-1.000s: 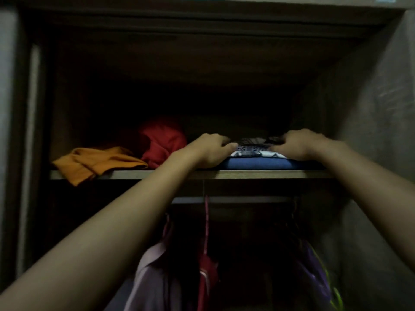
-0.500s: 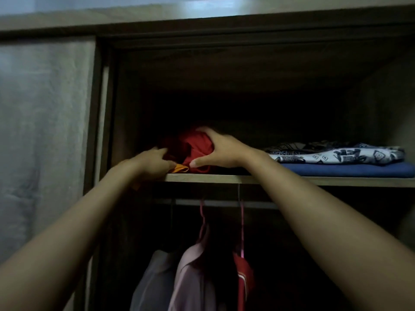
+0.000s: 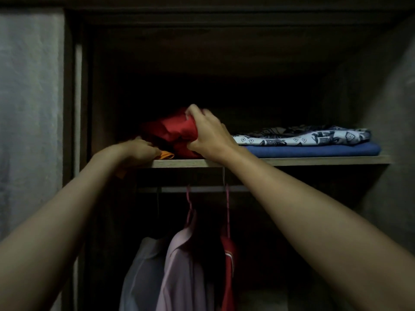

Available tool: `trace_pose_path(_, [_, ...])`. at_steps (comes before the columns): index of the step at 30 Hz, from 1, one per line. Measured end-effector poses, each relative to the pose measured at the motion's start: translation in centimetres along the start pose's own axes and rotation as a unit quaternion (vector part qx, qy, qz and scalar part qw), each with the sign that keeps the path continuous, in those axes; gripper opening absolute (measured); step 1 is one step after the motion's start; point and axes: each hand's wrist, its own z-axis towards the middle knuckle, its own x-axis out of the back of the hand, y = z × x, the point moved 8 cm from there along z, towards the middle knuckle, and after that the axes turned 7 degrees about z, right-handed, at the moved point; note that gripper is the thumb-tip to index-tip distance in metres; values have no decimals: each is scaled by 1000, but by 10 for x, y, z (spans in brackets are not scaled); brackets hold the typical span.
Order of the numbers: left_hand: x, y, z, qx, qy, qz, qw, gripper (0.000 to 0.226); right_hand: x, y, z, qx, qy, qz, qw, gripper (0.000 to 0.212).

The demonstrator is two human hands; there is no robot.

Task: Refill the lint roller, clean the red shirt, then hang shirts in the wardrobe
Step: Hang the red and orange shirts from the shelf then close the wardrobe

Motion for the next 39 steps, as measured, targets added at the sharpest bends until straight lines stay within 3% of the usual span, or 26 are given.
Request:
trace_pose_path(3, [-2, -4, 1, 0, 4, -16, 1000, 47, 16, -11, -5, 24, 63, 1, 998, 55])
trace_pose_path(8, [9, -13, -3, 18, 86, -106, 990, 47, 70, -20, -18, -1, 232, 78, 969, 49])
trace_pose_path(10, [18, -14, -8, -20, 164, -159, 973, 49, 95, -25, -25, -6, 290, 107, 951, 47])
trace_pose_path(13, [44, 4, -35, -151, 305, -203, 918, 64, 123, -33, -39, 1, 333, 117, 936, 43])
trace_pose_path(16, [66, 29, -69, -263, 327, -327, 847, 84, 137, -41, -56, -2, 327, 118, 938, 43])
trace_pose_path(18, [75, 48, -91, -291, 309, -388, 818, 92, 144, -44, -72, -14, 326, 137, 935, 45])
trace_pose_path(23, [76, 85, -129, -305, 226, -453, 807, 77, 167, -40, -107, -69, 335, 227, 912, 46])
trace_pose_path(28, [58, 76, -132, -254, 202, -457, 828, 37, 173, -34, -137, -125, 252, 253, 926, 45])
trace_pose_path(30, [47, 69, -134, -205, 213, -450, 843, 39, 167, -27, -150, -157, 210, 281, 923, 45])
trace_pose_path(33, [21, 68, -160, -126, 271, -381, 875, 63, 151, -10, -181, -229, 170, 338, 897, 50])
trace_pose_path(36, [15, 90, -225, -193, 381, -334, 840, 61, 135, 4, -216, -311, 150, 378, 859, 47])
trace_pose_path(37, [10, 104, -245, -239, 387, -301, 838, 59, 129, 8, -228, -338, 134, 387, 847, 42])
trace_pose_path(39, [-15, 134, -274, -303, 327, -200, 872, 64, 116, 11, -249, -381, 83, 417, 821, 25])
